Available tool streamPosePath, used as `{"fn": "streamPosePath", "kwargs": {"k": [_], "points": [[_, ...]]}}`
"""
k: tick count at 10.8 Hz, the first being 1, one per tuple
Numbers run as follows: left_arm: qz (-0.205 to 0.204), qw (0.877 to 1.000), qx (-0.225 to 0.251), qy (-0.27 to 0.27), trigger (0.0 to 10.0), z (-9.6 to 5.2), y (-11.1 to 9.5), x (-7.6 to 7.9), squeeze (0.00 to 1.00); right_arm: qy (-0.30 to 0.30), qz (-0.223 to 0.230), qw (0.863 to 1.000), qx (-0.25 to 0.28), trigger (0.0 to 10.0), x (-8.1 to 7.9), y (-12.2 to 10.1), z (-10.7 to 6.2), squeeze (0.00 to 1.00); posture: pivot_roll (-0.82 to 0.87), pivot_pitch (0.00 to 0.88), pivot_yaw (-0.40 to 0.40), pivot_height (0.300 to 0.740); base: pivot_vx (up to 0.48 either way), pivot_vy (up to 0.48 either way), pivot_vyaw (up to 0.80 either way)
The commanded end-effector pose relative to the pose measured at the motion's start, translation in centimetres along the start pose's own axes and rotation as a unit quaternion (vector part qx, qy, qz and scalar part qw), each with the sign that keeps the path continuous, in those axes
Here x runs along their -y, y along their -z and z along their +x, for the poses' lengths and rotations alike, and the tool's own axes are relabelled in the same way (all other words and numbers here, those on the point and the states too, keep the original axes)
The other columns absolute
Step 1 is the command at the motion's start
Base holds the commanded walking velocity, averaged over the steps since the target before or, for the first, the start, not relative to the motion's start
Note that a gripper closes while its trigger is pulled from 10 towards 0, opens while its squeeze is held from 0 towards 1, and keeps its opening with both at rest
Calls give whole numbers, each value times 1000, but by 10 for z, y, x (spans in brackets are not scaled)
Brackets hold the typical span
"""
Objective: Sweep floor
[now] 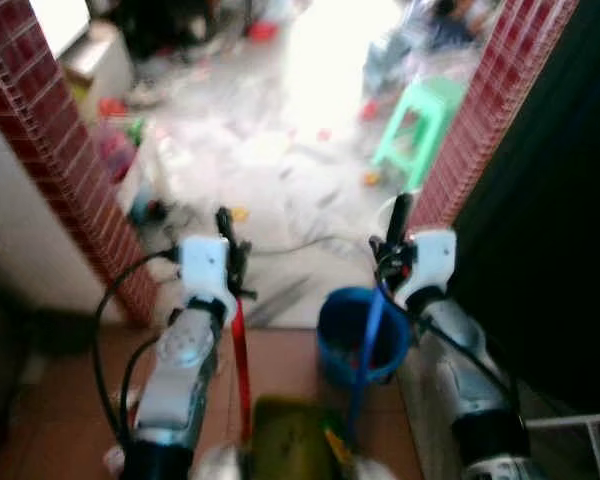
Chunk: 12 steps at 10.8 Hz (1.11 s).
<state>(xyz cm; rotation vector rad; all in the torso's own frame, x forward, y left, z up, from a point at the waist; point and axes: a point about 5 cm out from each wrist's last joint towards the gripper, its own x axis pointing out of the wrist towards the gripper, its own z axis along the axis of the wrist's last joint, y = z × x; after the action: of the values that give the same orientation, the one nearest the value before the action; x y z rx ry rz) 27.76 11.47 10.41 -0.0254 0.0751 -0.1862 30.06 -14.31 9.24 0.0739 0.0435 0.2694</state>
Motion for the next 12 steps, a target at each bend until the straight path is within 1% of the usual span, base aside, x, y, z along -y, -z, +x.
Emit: {"fn": "streamPosePath", "kwargs": {"k": [1, 4, 5, 6, 10, 11, 12], "points": [[5, 1000, 15, 1, 10000, 2, -8, -2, 0, -9, 6, 1000, 9, 10000, -8, -4, 6, 0, -13, 4, -35, 740, 0, 480, 0], [6, 1000, 22, 5, 10000, 6, -12, -1, 0, -5, 0, 1000, 12, 10000, -9, -5, 9, 0, -15, 4, -33, 740, 0, 480, 0], [13, 999, 34, 6, 10000, 6, -15, -1, 0, -4, -1, 1000, 14, 10000, -9, -6, 10, 0, -15, 4, -33, 740, 0, 0, 0], [14, 999, 35, 6, 10000, 6, -15, 0, 0, -4, -2, 1000, 15, 10000, -9, -6, 10, 0, -15, 5, -35, 740, 0, 0, 0], [11, 999, 48, -1, 10000, 6, -21, 3, 0, 3, -11, 1000, 21, 10000, -10, -8, 13, 0, -13, 9, -42, 740, 0, 0, 0], [13, 999, 52, -8, 10000, 6, -22, 2, 0, 4, -15, 1000, 22, 10000, -10, -9, 13, 0, -17, 12, -42, 740, 0, 0, 0], [18, 997, 63, -30, 10000, 8, -27, -2, 0, 1, -21, 999, 28, 10000, -11, -10, 13, 0, -18, 15, -41, 740, 0, 0, 0]]}}
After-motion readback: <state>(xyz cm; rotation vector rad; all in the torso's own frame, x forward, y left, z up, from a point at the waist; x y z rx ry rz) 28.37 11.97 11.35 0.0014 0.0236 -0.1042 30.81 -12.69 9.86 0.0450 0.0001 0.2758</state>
